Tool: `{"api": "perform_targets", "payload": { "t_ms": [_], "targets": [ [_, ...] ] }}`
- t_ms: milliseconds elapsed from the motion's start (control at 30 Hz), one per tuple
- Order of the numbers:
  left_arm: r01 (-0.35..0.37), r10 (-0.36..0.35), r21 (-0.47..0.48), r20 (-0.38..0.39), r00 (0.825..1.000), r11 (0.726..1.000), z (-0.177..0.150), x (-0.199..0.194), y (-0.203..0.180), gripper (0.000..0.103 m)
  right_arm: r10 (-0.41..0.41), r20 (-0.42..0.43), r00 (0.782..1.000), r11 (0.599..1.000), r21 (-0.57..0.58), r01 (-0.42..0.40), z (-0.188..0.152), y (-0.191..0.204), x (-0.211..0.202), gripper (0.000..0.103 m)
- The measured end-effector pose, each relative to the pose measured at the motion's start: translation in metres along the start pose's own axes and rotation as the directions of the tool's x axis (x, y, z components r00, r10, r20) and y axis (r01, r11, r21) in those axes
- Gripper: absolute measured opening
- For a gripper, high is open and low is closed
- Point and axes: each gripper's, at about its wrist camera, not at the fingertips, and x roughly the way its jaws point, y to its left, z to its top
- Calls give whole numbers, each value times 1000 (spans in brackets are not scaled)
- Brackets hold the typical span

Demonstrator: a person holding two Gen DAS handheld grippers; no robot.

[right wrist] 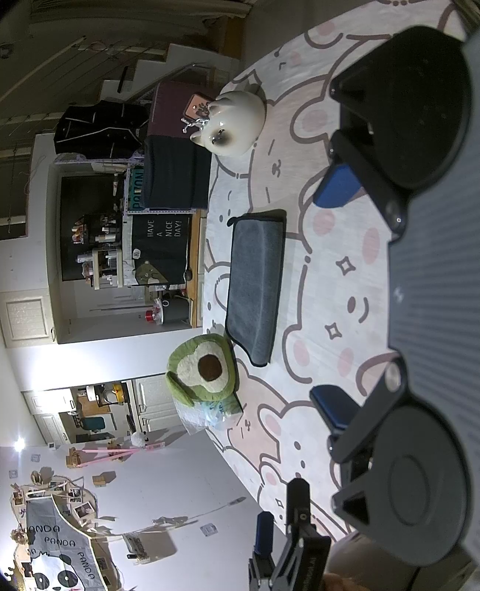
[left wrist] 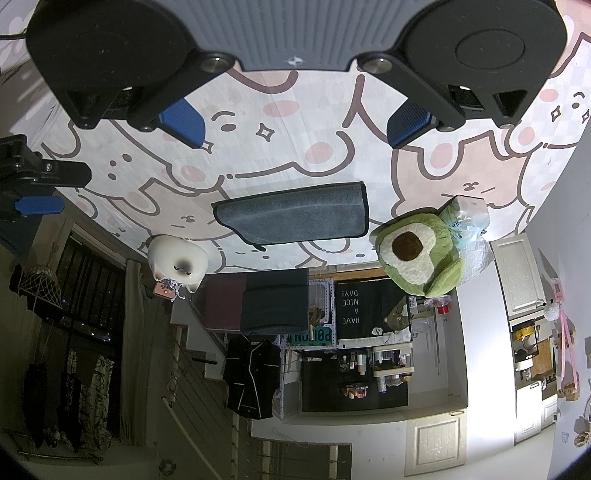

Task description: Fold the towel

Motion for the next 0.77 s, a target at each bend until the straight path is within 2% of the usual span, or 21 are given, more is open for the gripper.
{"api": "perform_targets", "payload": {
  "t_ms": [767],
  "targets": [
    [-2, 2, 1, 0, 1000, 1000, 1, 0, 1, 103, 0, 0, 1000, 1000, 2, 0, 0, -1, 0, 103]
  ]
}}
